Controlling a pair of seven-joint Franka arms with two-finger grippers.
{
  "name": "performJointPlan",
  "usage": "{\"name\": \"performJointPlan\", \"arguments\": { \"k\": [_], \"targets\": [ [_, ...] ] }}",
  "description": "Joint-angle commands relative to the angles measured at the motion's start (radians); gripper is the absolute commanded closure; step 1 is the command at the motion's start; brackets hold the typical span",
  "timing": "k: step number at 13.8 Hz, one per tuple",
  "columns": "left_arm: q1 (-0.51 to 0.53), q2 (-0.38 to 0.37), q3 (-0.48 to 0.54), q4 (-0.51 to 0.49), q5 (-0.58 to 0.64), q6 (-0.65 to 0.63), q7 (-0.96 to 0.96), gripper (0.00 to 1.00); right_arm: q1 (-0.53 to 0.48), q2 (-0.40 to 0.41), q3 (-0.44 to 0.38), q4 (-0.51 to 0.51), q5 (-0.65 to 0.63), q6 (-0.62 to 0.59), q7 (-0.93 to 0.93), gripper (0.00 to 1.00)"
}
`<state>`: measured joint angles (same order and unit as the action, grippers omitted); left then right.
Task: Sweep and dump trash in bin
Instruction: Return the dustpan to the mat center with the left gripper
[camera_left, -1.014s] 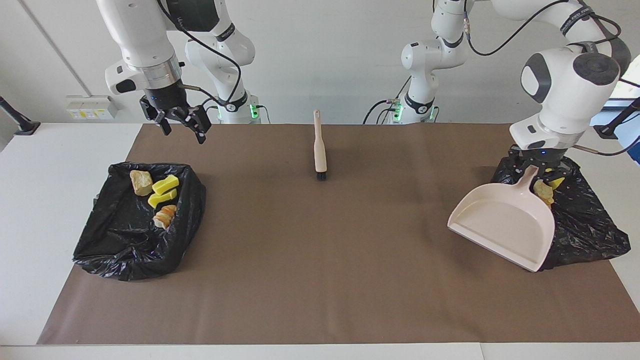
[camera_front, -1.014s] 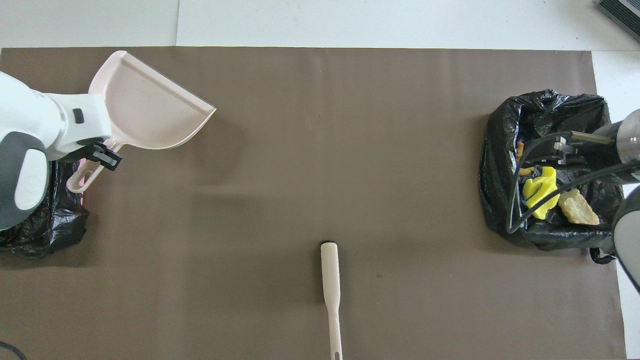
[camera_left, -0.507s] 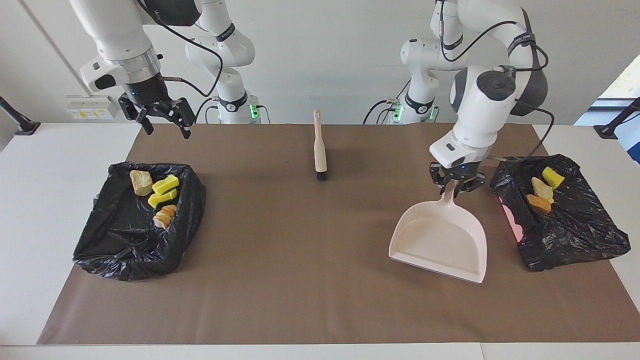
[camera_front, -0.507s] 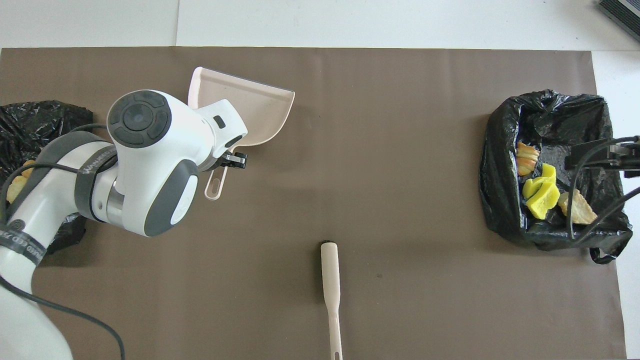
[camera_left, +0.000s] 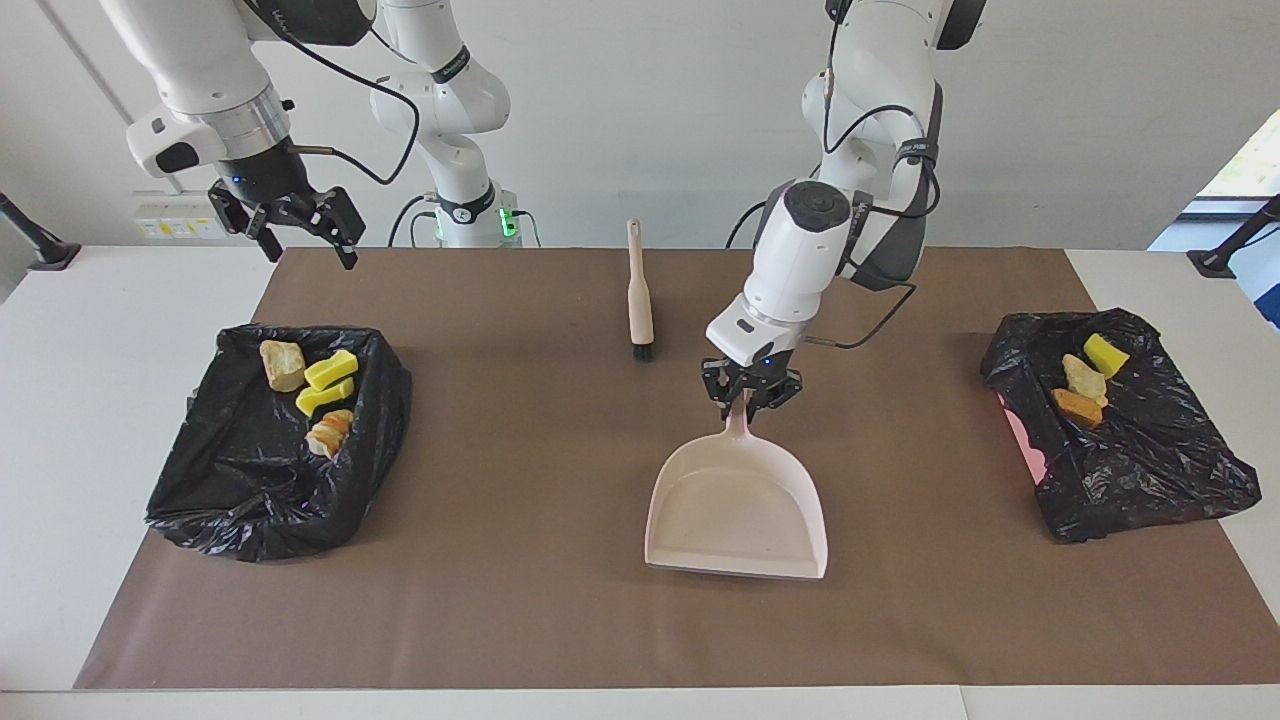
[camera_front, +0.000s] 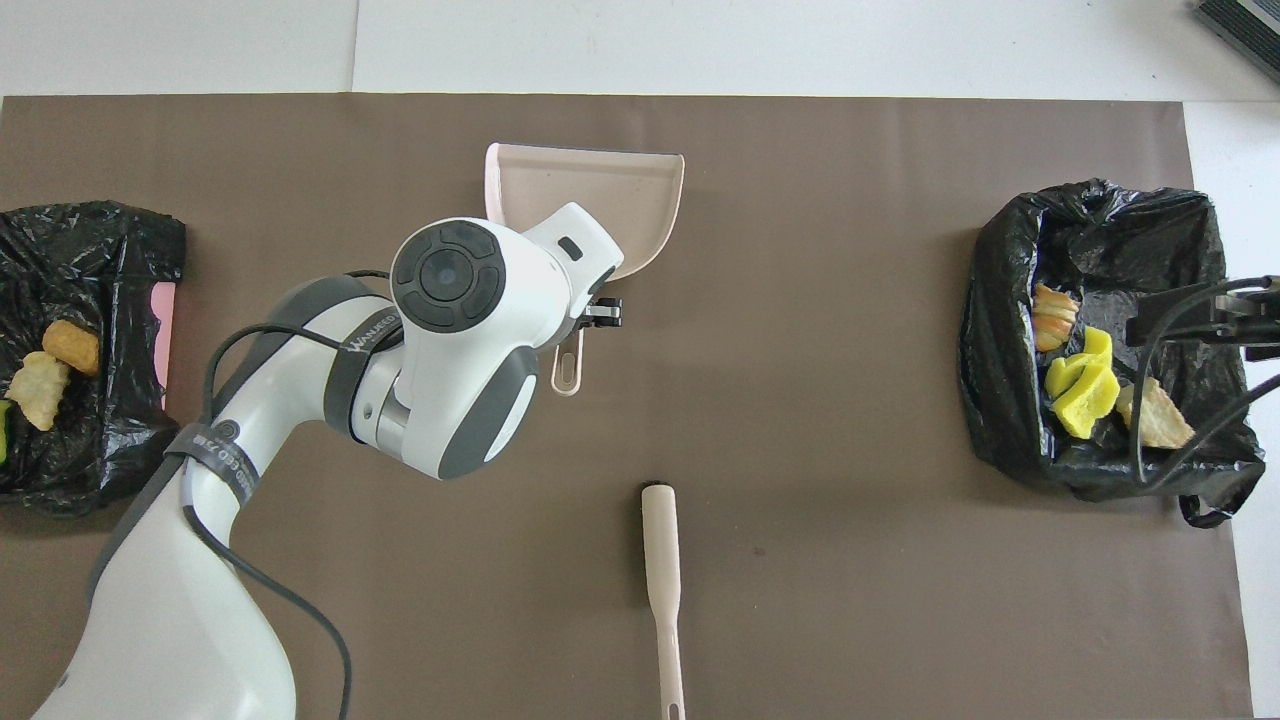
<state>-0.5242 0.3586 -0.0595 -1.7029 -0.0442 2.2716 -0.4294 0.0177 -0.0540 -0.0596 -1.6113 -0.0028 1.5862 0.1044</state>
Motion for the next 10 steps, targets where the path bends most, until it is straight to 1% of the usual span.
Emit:
{"name": "performJointPlan", "arguments": {
  "k": [1, 2, 3, 5, 6, 7, 8, 9, 10],
  "targets": [
    [-0.045, 0.104, 0.023, 0.104, -0.014, 0.023, -0.044, 1.00, -0.012, -0.006, 0.006, 0.004, 0.012, -0.017, -0.037, 0.00],
    [-0.084, 0.158, 0.026, 0.153, -0.004, 0.023, -0.077, 1.00, -0.012, -0.006, 0.004, 0.004, 0.009, -0.009, -0.041, 0.00],
    [-0.098, 0.193, 0.029, 0.182, 0.012, 0.023, -0.089, 1.00, -0.012, -0.006, 0.004, 0.005, -0.008, -0.009, -0.055, 0.00],
    [-0.100, 0.203, 0.027, 0.183, 0.014, 0.026, -0.089, 1.00, -0.016, -0.006, 0.000, 0.030, -0.010, -0.052, -0.069, 0.00],
    [-0.102, 0.201, 0.027, 0.183, 0.013, 0.026, -0.089, 1.00, -0.016, -0.006, 0.000, 0.057, -0.020, -0.107, -0.072, 0.00],
    [-0.103, 0.198, 0.027, 0.174, 0.017, 0.016, -0.089, 1.00, -0.016, -0.016, 0.004, 0.057, -0.020, -0.121, -0.075, 0.00],
    [-0.105, 0.198, 0.027, 0.158, 0.014, 0.019, -0.089, 0.99, -0.016, -0.033, 0.006, 0.038, -0.017, -0.111, -0.075, 0.00],
    [-0.105, 0.198, 0.024, 0.158, 0.010, 0.014, -0.091, 0.82, -0.016, -0.038, 0.006, 0.021, -0.010, -0.071, -0.074, 0.00],
    [-0.105, 0.198, 0.024, 0.157, 0.010, 0.014, -0.089, 0.60, -0.016, -0.040, 0.006, 0.013, -0.006, -0.045, -0.074, 0.00]
  ]
}}
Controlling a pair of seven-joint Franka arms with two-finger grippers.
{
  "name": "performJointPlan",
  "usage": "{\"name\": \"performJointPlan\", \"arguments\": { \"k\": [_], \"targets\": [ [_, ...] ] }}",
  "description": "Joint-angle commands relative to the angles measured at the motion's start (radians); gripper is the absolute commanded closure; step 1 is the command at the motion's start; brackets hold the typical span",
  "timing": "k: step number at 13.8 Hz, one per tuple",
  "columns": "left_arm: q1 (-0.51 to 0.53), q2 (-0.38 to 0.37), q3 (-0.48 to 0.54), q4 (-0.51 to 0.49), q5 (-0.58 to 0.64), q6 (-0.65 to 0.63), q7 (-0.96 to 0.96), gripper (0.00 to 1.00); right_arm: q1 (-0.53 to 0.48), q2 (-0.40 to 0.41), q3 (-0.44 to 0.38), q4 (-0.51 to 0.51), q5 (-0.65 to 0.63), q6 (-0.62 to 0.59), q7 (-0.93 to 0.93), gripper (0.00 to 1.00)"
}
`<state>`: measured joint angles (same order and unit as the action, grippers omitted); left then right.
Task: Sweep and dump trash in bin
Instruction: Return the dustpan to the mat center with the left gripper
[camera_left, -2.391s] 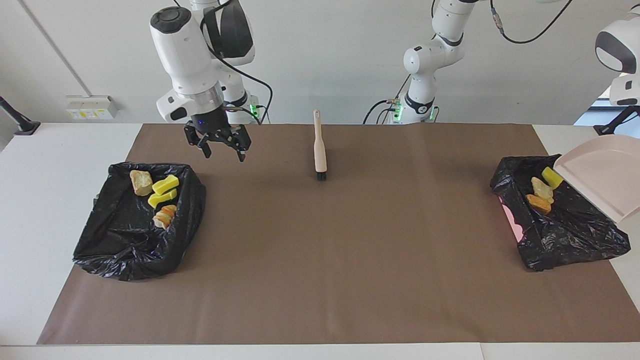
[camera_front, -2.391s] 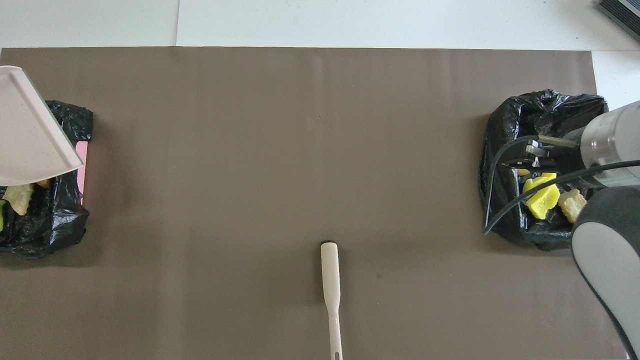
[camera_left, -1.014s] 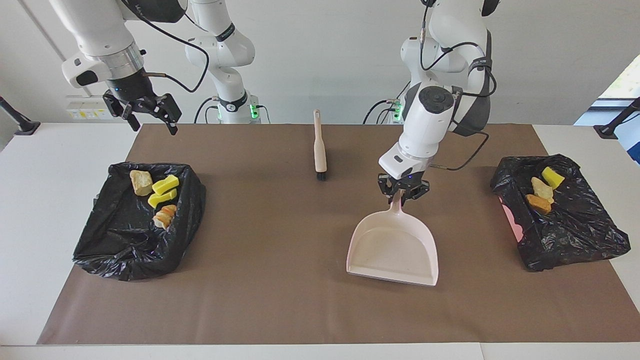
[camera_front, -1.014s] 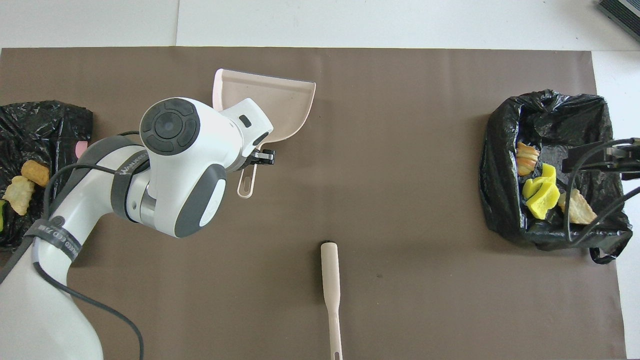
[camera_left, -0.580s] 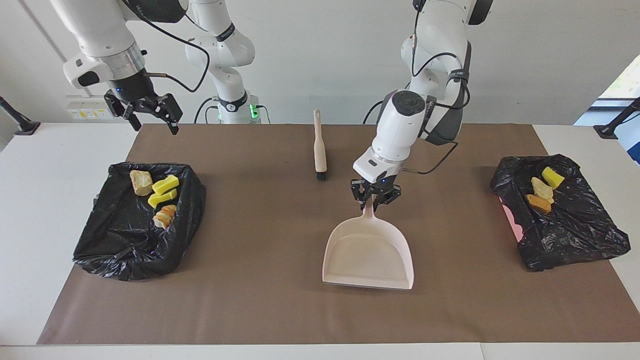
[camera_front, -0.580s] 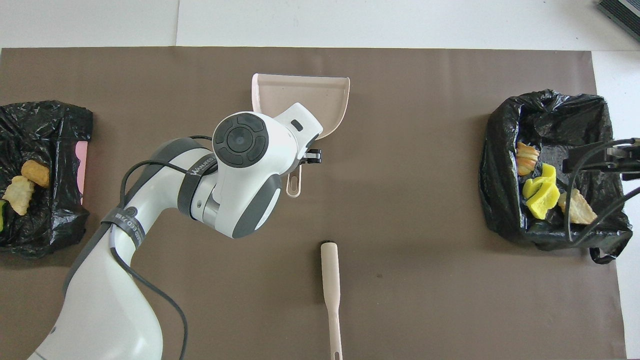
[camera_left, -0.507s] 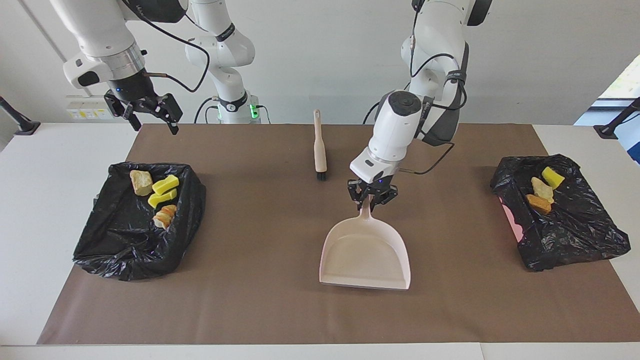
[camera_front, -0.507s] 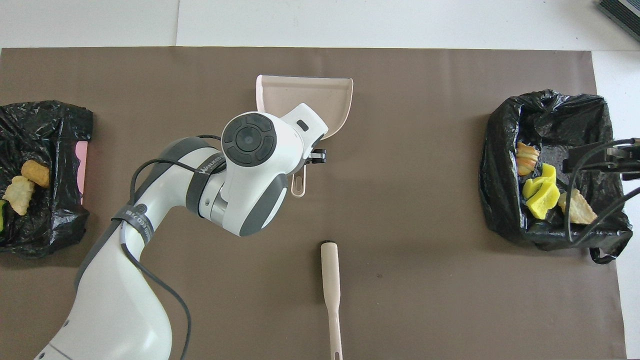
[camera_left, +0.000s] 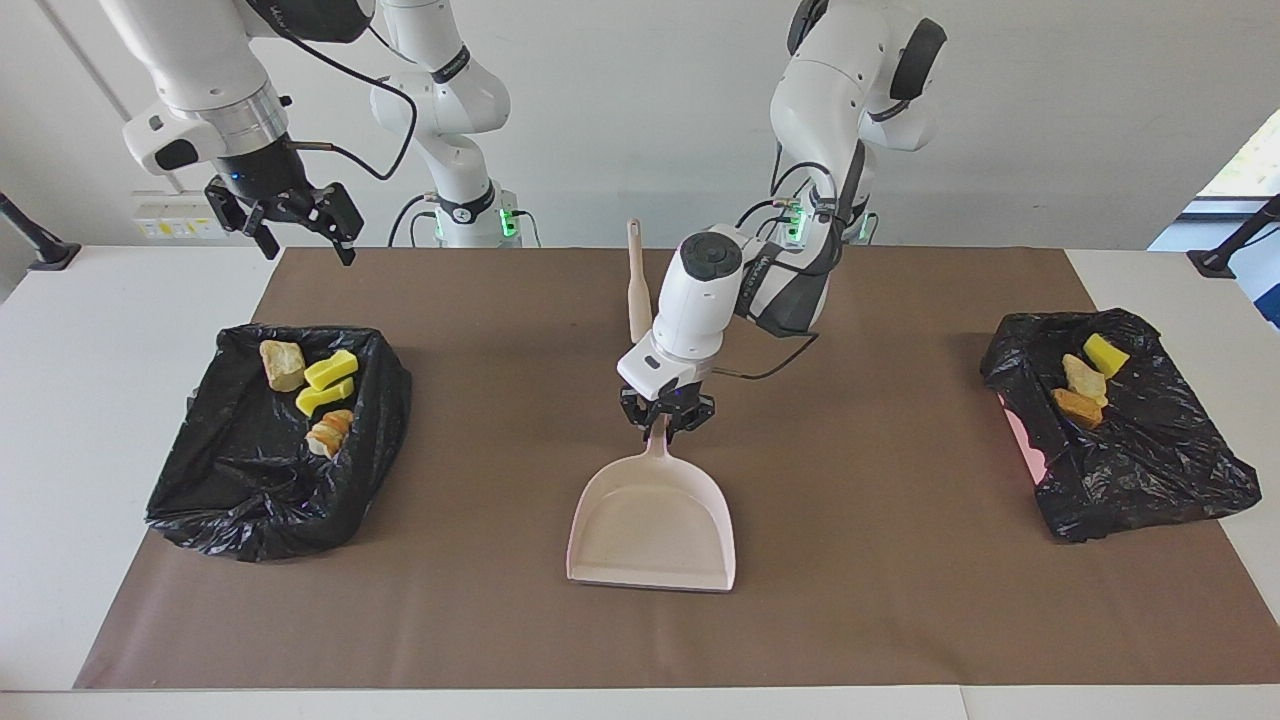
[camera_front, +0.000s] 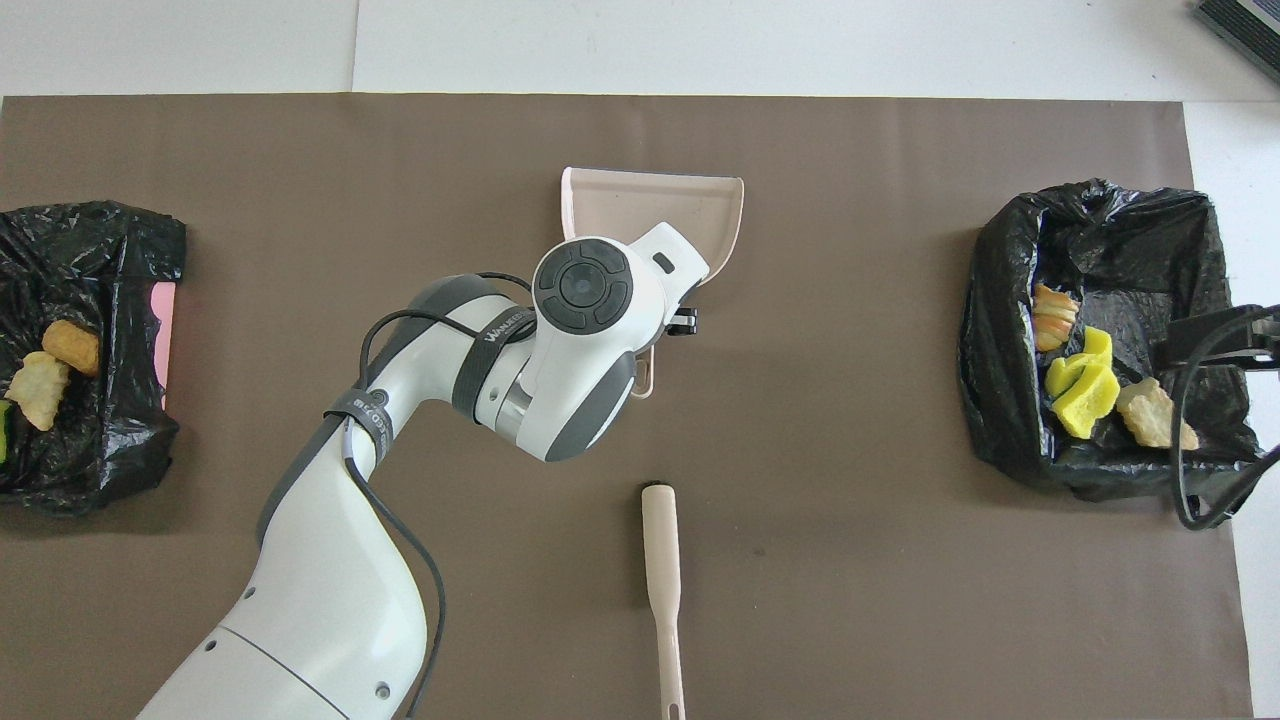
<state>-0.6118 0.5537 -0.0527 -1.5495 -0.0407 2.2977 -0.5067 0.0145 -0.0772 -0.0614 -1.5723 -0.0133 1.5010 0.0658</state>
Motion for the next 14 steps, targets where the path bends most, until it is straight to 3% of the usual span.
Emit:
{"name": "performJointPlan", "arguments": {
  "k": [1, 3, 7, 10, 14],
  "targets": [
    [-0.016, 0.003, 0.019, 0.002, 0.007, -0.017, -0.012, 0.44, -0.013, -0.016, 0.008, -0.026, 0.006, 0.045, -0.035, 0.00],
    [-0.016, 0.002, 0.020, 0.002, 0.012, -0.023, -0.010, 0.01, -0.011, -0.016, 0.008, -0.026, 0.007, 0.044, -0.034, 0.00],
    [-0.003, -0.014, 0.025, 0.012, 0.059, -0.023, 0.004, 0.00, -0.011, -0.018, 0.008, -0.029, 0.006, 0.048, -0.035, 0.00],
    [0.044, -0.119, 0.027, 0.000, 0.068, -0.127, 0.020, 0.00, -0.011, -0.030, 0.008, -0.048, 0.006, 0.050, -0.037, 0.00],
    [0.151, -0.286, 0.027, -0.067, 0.068, -0.288, 0.223, 0.00, -0.013, -0.030, 0.008, -0.049, 0.006, 0.050, -0.037, 0.00]
  ]
}}
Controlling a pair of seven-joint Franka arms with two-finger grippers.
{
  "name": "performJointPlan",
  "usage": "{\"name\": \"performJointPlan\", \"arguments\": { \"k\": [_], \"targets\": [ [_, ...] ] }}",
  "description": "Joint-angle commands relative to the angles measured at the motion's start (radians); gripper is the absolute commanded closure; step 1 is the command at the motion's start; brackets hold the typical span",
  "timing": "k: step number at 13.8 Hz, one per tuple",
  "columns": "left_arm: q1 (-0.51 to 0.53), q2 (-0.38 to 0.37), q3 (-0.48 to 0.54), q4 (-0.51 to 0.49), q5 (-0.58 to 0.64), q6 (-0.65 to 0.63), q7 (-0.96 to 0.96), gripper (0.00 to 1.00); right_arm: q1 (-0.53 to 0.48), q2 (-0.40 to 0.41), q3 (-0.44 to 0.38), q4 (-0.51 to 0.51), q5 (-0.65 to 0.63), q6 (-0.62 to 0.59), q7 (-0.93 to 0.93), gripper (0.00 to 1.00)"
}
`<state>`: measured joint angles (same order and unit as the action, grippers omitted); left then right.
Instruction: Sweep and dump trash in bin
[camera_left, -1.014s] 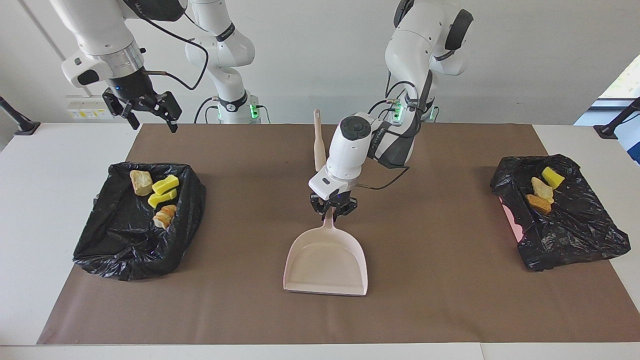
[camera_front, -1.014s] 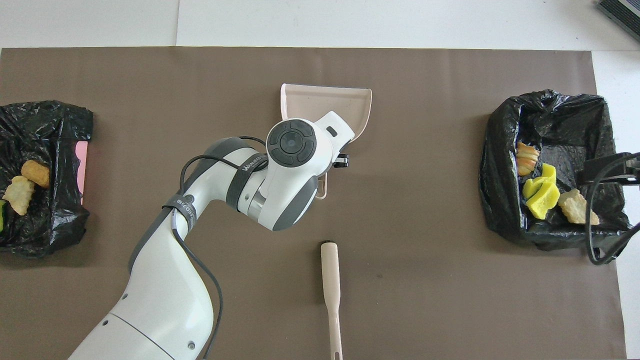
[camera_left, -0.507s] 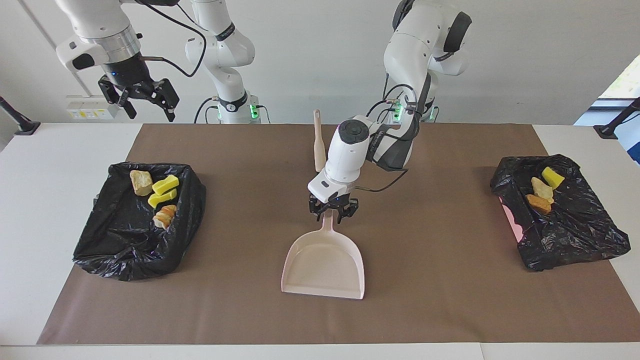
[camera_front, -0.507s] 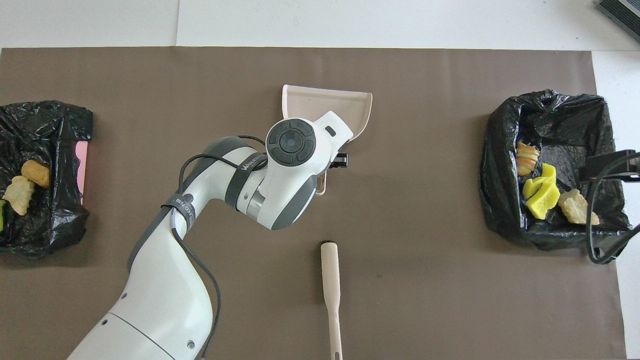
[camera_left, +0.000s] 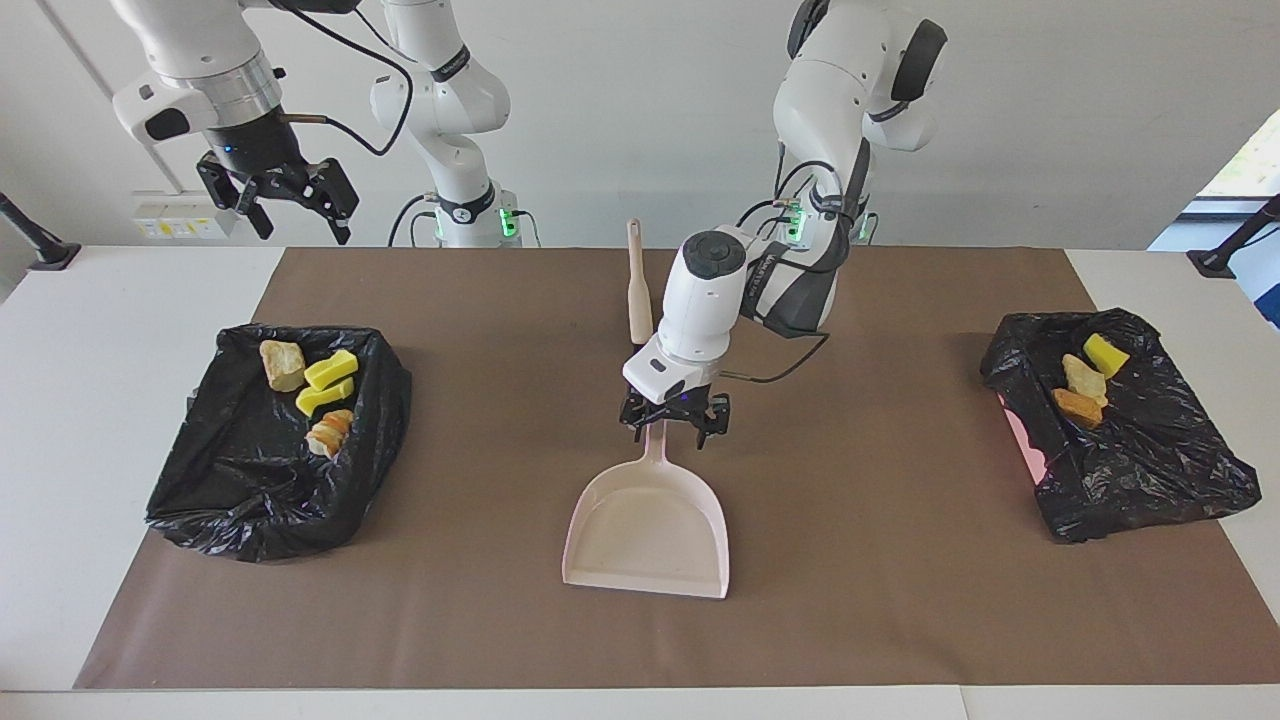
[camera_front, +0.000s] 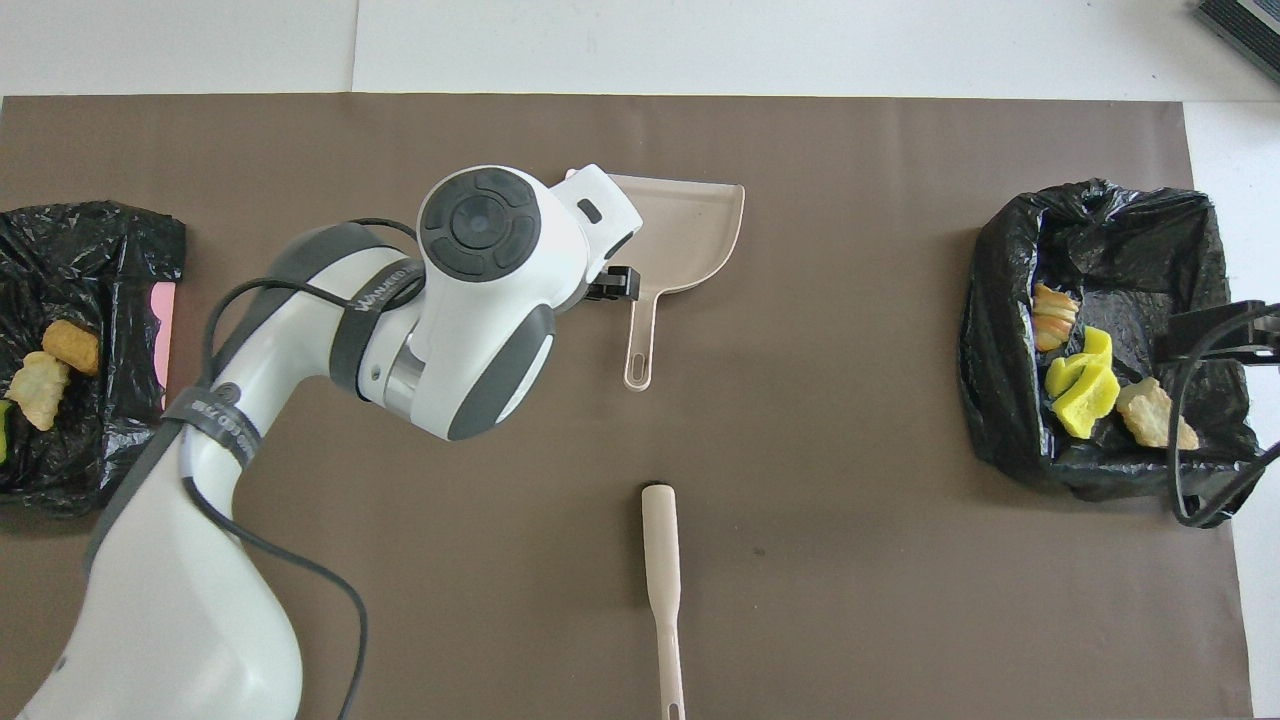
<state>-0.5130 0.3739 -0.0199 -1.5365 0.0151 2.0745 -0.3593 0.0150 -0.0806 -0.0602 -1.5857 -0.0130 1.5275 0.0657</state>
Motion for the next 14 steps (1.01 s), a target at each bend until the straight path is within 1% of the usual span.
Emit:
{"name": "performJointPlan", "arguments": {
  "k": [1, 2, 3, 4, 5, 6, 7, 9, 11, 13, 14],
  "targets": [
    [0.097, -0.160, -0.006, -0.103, 0.013, -0.091, 0.135, 0.00, -0.013, -0.027, 0.007, -0.036, 0.007, 0.023, -0.037, 0.00],
    [0.131, -0.211, -0.008, -0.119, 0.011, -0.120, 0.202, 0.00, -0.013, -0.027, 0.007, -0.037, 0.007, 0.022, -0.035, 0.00],
    [0.155, -0.246, -0.006, -0.117, 0.009, -0.178, 0.262, 0.00, -0.012, -0.028, 0.007, -0.039, 0.005, 0.020, -0.035, 0.00],
    [0.171, -0.268, -0.006, -0.107, 0.009, -0.235, 0.295, 0.00, -0.013, -0.028, 0.007, -0.040, 0.005, 0.020, -0.037, 0.00],
    [0.195, -0.298, -0.006, -0.099, 0.009, -0.276, 0.310, 0.00, -0.013, -0.028, 0.007, -0.040, 0.007, 0.020, -0.037, 0.00],
    [0.218, -0.312, -0.003, -0.087, 0.000, -0.304, 0.338, 0.00, -0.013, -0.028, 0.007, -0.043, 0.007, 0.020, -0.037, 0.00],
    [0.235, -0.319, 0.001, -0.065, -0.001, -0.345, 0.368, 0.00, -0.013, -0.028, 0.007, -0.043, 0.007, 0.020, -0.037, 0.00],
    [0.278, -0.320, 0.002, 0.022, -0.012, -0.466, 0.428, 0.00, -0.013, -0.028, 0.007, -0.043, 0.005, 0.022, -0.037, 0.00],
    [0.319, -0.319, 0.000, 0.070, -0.046, -0.551, 0.459, 0.00, -0.013, -0.028, 0.003, -0.043, 0.001, 0.023, -0.038, 0.00],
    [0.343, -0.310, -0.002, 0.128, -0.052, -0.611, 0.462, 0.00, -0.013, -0.028, 0.005, -0.045, -0.010, 0.026, -0.053, 0.00],
    [0.343, -0.309, -0.002, 0.136, -0.052, -0.622, 0.461, 0.00, -0.013, -0.028, 0.003, -0.045, -0.009, 0.026, -0.055, 0.00]
  ]
}}
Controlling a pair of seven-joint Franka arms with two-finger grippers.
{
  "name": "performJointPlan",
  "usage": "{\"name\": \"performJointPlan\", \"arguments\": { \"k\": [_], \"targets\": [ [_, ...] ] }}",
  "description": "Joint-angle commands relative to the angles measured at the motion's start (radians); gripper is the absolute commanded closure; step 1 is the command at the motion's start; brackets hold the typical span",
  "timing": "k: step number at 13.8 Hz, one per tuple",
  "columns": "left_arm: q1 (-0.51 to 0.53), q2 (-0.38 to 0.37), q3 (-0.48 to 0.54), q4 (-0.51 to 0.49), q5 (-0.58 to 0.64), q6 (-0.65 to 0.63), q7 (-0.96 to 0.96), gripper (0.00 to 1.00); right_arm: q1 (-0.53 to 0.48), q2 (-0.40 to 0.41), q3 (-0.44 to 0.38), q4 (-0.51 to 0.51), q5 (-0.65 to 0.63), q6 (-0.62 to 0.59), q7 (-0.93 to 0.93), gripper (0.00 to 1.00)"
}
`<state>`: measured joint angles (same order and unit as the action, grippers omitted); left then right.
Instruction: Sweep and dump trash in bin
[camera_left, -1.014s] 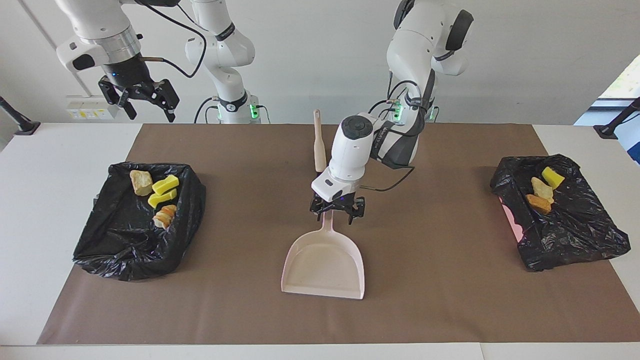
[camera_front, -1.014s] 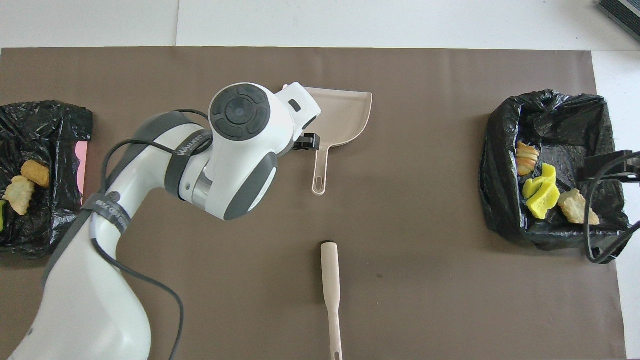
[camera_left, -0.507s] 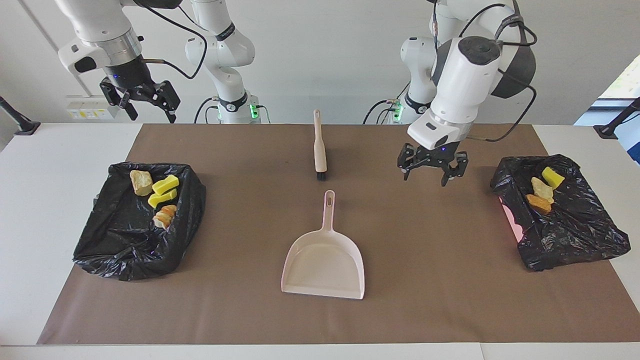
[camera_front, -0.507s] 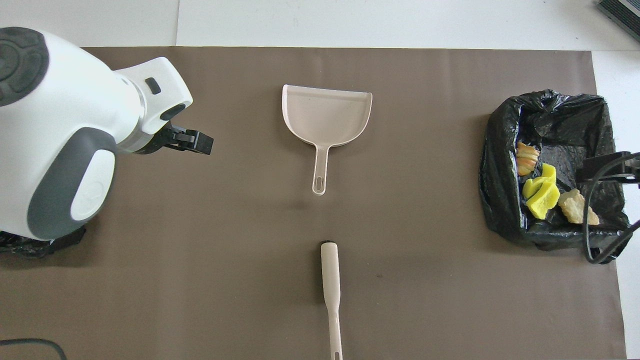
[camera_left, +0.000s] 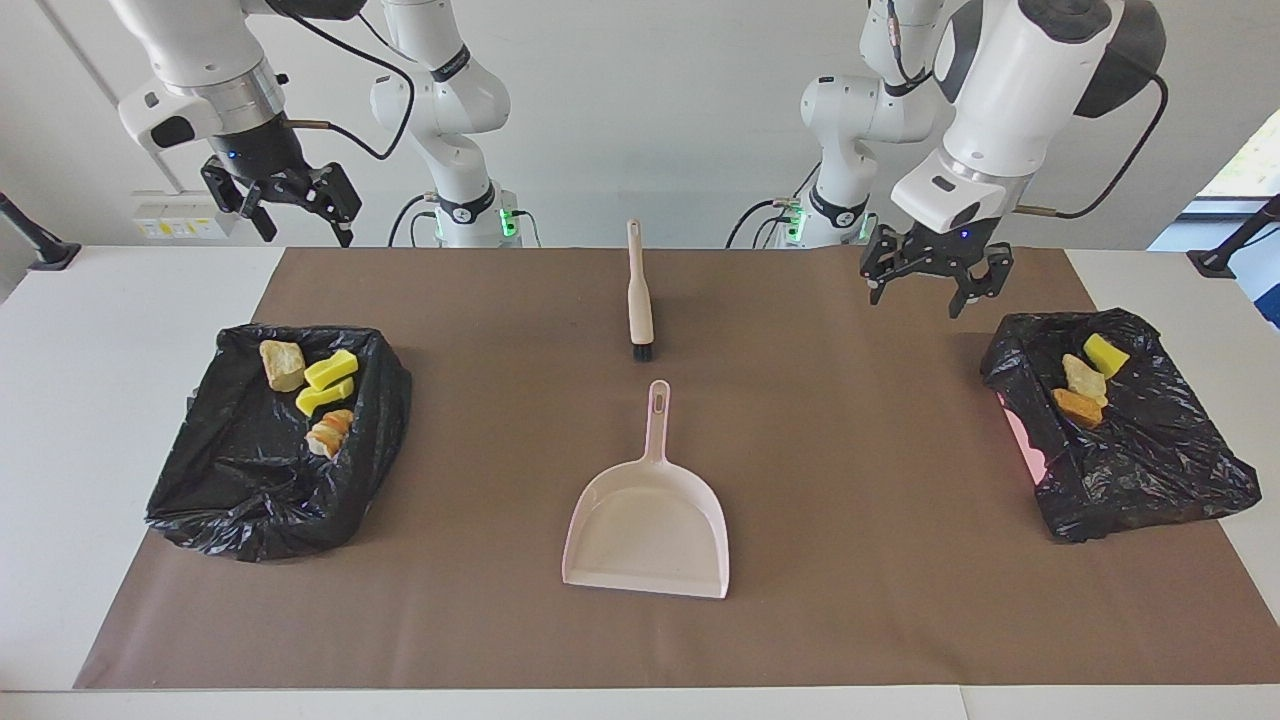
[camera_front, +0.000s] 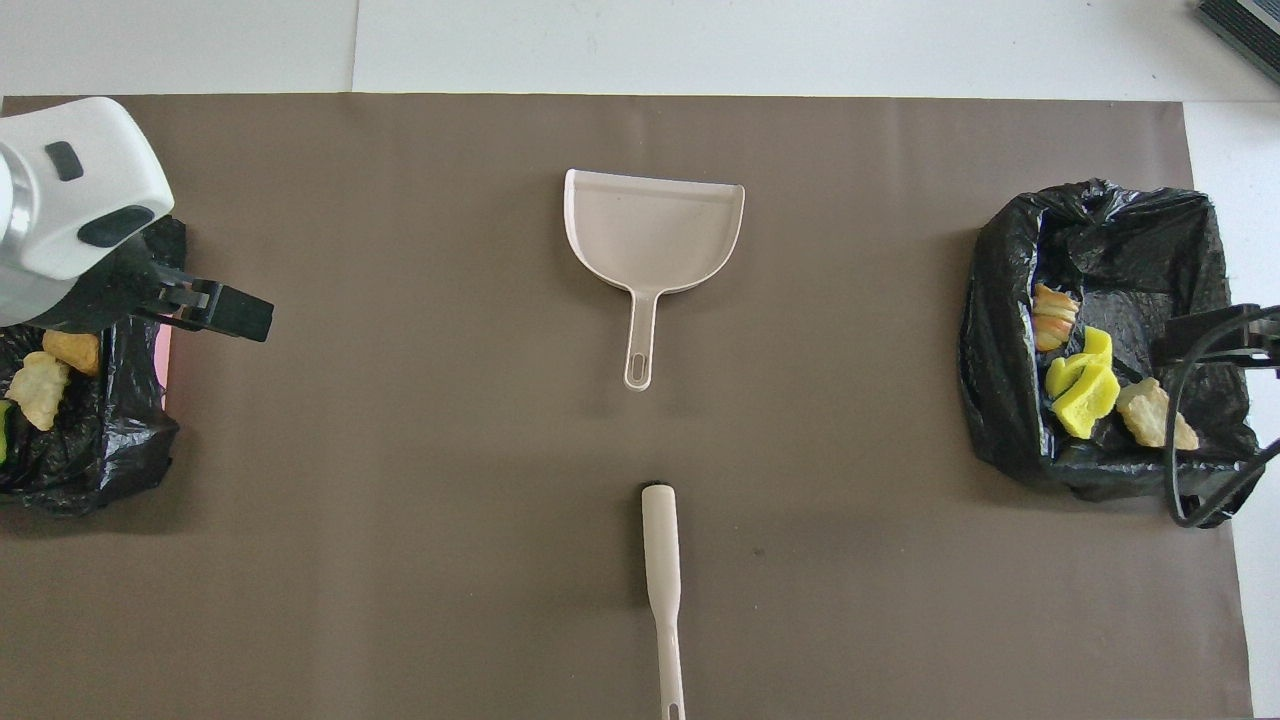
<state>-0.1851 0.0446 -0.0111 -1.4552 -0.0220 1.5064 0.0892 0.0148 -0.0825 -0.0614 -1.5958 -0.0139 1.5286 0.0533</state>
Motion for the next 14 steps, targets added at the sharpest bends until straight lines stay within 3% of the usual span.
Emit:
{"name": "performJointPlan", "arguments": {
  "k": [1, 3, 11, 14],
  "targets": [
    [0.015, 0.014, -0.009, 0.053, -0.013, -0.060, 0.012, 0.00, -0.013, -0.026, 0.005, -0.035, -0.008, 0.024, -0.043, 0.00],
    [0.019, -0.027, -0.010, 0.029, -0.013, -0.051, 0.008, 0.00, -0.013, -0.028, 0.005, -0.036, -0.008, 0.022, -0.043, 0.00],
    [0.021, -0.071, -0.007, -0.048, -0.013, -0.048, 0.001, 0.00, -0.013, -0.036, 0.006, -0.046, -0.008, 0.024, -0.044, 0.00],
    [0.050, -0.129, -0.007, -0.150, -0.009, 0.026, -0.016, 0.00, -0.013, -0.036, 0.005, -0.046, -0.008, 0.024, -0.044, 0.00]
  ]
}}
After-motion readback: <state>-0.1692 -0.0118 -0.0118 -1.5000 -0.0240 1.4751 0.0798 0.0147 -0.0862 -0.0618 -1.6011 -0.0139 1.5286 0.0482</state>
